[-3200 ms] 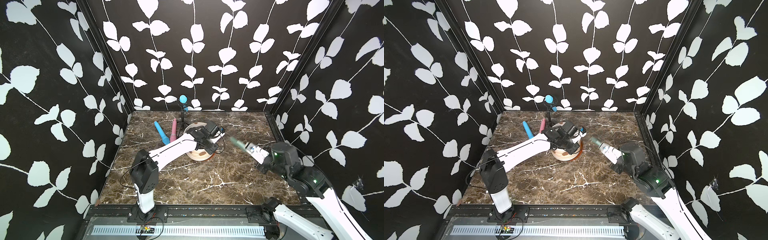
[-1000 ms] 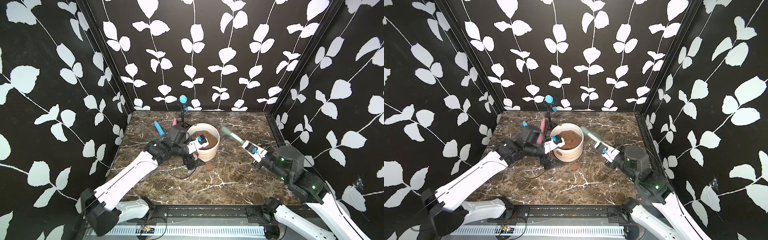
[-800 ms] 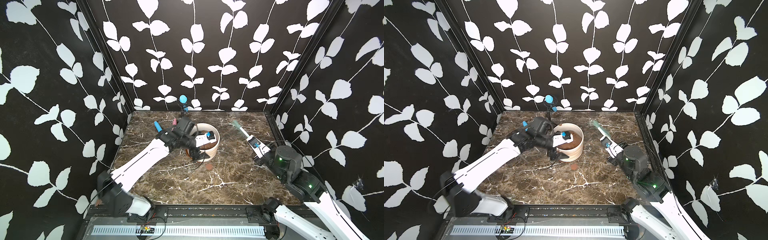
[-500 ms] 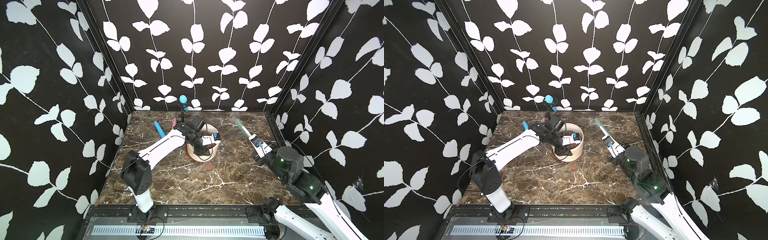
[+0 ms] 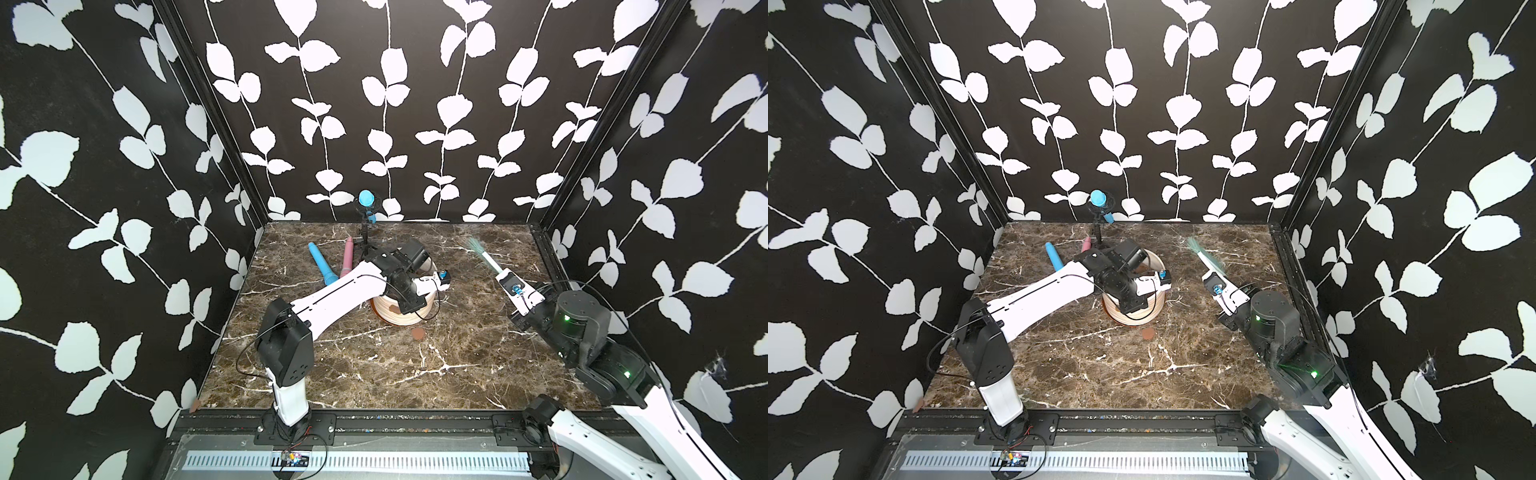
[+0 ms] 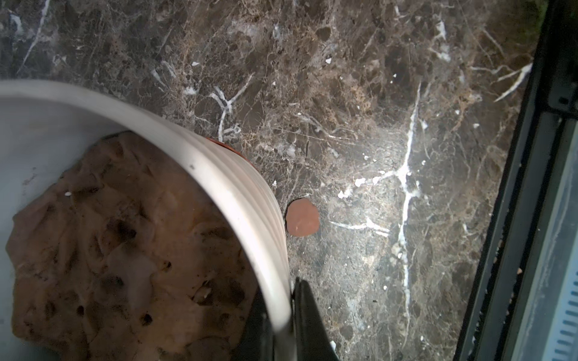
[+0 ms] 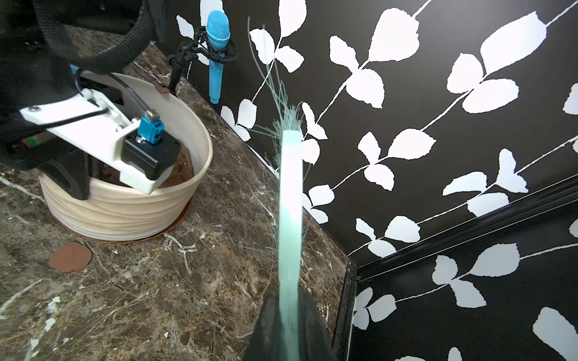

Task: Scrub the dried mud off the ceramic pot
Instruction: Rotate the pot on the tray.

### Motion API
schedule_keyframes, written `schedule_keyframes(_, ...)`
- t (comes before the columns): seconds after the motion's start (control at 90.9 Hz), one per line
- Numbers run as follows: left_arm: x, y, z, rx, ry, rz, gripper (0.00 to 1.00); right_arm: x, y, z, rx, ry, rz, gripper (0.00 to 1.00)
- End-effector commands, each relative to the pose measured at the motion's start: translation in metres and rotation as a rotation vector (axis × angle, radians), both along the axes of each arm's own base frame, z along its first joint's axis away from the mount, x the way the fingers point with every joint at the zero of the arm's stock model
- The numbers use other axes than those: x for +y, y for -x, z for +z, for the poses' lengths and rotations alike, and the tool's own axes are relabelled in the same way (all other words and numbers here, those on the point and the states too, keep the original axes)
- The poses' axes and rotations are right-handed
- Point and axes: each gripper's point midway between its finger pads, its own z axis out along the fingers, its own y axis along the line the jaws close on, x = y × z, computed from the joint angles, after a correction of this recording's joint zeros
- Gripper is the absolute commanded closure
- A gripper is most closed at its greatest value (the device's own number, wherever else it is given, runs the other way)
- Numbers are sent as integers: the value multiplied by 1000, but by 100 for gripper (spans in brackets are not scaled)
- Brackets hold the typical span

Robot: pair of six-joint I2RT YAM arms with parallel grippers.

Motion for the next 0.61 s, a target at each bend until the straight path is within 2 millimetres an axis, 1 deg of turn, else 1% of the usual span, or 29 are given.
schedule_keyframes(0.0, -25, -15, 14, -66, 71, 142, 100, -1, 0, 15, -48, 2, 2, 100)
schedule_keyframes(0.121, -34, -29, 25, -70, 147, 344, 100, -10, -4, 7, -63, 44, -47, 100)
schedule_keyframes(0.187, -38, -35, 29, -55, 204, 437, 100, -23, -10, -3, -73, 85, -121, 100)
schedule_keyframes(0.231, -39, -39, 31, -48, 242, 512, 100, -34, -14, -13, -59, 141, -182, 100)
schedule_keyframes(0.308, -39, -47, 32, -45, 305, 633, 100, -49, -14, -37, 10, 257, -242, 100)
schedule_keyframes(0.396, -37, -53, 28, -42, 342, 737, 100, -58, -10, -58, 81, 322, -270, 100)
schedule_keyframes(0.451, -37, -57, 28, -55, 362, 771, 100, -60, -5, -68, 114, 339, -260, 100)
schedule_keyframes(0.506, -36, -63, 28, -70, 373, 810, 100, -57, 1, -77, 150, 333, -226, 100)
schedule_keyframes(0.594, -36, -73, 28, -89, 386, 866, 100, -37, 16, -98, 234, 324, -65, 100)
